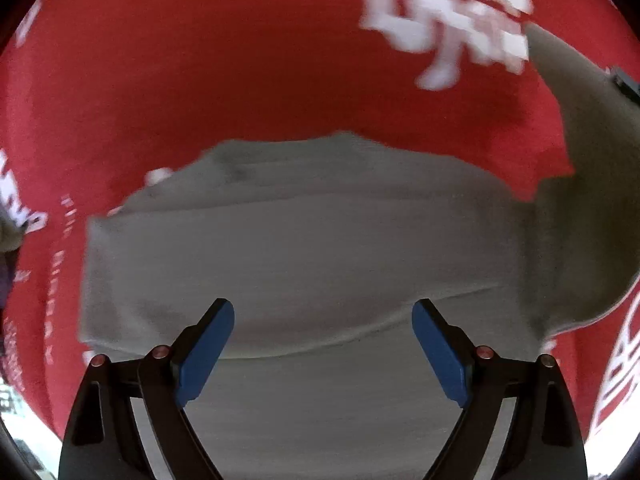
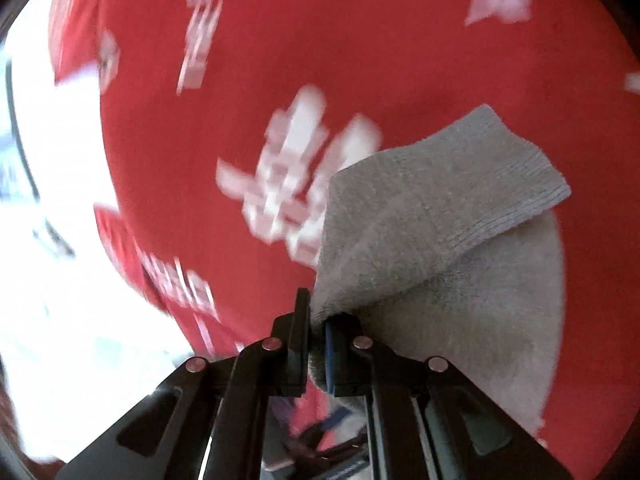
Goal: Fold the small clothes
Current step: 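Grasp the other sleeve cuff with the right gripper and lift it, then fold the sleeve and side across the sweater body with the right gripper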
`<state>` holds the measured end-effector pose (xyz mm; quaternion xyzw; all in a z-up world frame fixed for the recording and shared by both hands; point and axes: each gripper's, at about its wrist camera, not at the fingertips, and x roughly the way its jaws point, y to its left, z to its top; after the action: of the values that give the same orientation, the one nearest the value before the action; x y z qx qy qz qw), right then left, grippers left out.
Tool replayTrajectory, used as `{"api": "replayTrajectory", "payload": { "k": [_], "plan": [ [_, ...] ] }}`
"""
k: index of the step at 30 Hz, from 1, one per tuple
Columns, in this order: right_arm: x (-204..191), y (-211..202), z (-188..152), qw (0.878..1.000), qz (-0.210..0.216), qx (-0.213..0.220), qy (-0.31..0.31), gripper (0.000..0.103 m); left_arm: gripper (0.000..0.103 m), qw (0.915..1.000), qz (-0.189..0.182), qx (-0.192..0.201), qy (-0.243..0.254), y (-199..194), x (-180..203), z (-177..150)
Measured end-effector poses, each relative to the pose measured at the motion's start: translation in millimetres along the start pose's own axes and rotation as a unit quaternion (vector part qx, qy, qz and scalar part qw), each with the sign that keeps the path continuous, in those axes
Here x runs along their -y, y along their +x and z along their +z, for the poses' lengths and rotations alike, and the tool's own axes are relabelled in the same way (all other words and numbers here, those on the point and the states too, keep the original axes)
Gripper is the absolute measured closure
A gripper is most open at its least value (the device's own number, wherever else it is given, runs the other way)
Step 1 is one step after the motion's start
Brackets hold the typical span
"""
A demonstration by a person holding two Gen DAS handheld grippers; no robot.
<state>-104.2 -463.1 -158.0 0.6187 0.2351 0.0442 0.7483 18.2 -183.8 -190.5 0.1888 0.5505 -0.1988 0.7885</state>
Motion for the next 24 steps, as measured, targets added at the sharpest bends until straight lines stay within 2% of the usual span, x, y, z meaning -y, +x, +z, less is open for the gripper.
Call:
{"api": "replayTrajectory", "payload": {
  "k": [3, 4, 6, 8, 11, 12, 13, 14, 15, 16, 18, 20, 21, 22, 24],
  "plan": [
    [-34, 66, -27, 0.994, -0.022, -0.077, -0.079, 0.096, 0.012, 0.9995, 0.023, -0.003, -0.022, -1, -46, -13],
    [-44, 96, -44, 0.986, -0.04, -0.114, -0.115, 0.096, 0.012, 0.999, 0.031, -0.004, -0.032, 1, -63, -17],
    [-50, 132, -69, 0.972, -0.071, -0.161, -0.155, 0.096, 0.012, 0.9979, 0.043, -0.009, -0.047, 7, -78, -20],
    [-45, 176, -104, 0.947, -0.131, -0.217, -0.197, 0.092, 0.012, 0.9964, 0.051, -0.025, -0.064, 16, -101, -28],
    [-21, 217, -135, 0.91, -0.233, -0.264, -0.22, 0.092, 0.012, 0.9939, 0.054, -0.043, -0.087, 29, -123, -39],
    [-15, 221, -140, 0.906, -0.247, -0.268, -0.213, 0.09, 0.012, 0.9932, 0.055, -0.044, -0.093, 32, -130, -43],
    [-13, 220, -139, 0.909, -0.247, -0.265, -0.205, 0.083, 0.012, 0.9929, 0.054, -0.044, -0.096, 33, -137, -45],
    [-11, 216, -137, 0.919, -0.238, -0.253, -0.186, 0.074, 0.012, 0.9926, 0.053, -0.045, -0.099, 35, -142, -46],
    [-10, 212, -135, 0.924, -0.238, -0.243, -0.172, 0.046, 0.012, 0.9923, 0.051, -0.046, -0.103, 36, -146, -47],
    [-10, 204, -128, 0.935, -0.232, -0.222, -0.15, 0.035, 0.012, 0.9918, 0.048, -0.048, -0.108, 37, -151, -48],
    [-11, 196, -115, 0.949, -0.223, -0.193, -0.112, 0.035, 0.012, 0.9911, 0.044, -0.049, -0.116, 34, -155, -51],
    [2, 193, -101, 0.96, -0.218, -0.17, -0.036, 0.04, 0.012, 0.9905, 0.043, -0.048, -0.121, 29, -160, -52],
    [8, 195, -96, 0.963, -0.215, -0.161, -0.007, 0.064, 0.012, 0.9903, 0.044, -0.047, -0.123, 26, -161, -53],
    [11, 197, -90, 0.966, -0.21, -0.151, 0.02, 0.093, 0.012, 0.9899, 0.044, -0.046, -0.127, 25, -164, -53],
    [0, 203, -86, 0.967, -0.216, -0.136, 0.004, 0.095, 0.012, 0.989, 0.047, -0.041, -0.134, 16, -167, -57]
  ]
}}
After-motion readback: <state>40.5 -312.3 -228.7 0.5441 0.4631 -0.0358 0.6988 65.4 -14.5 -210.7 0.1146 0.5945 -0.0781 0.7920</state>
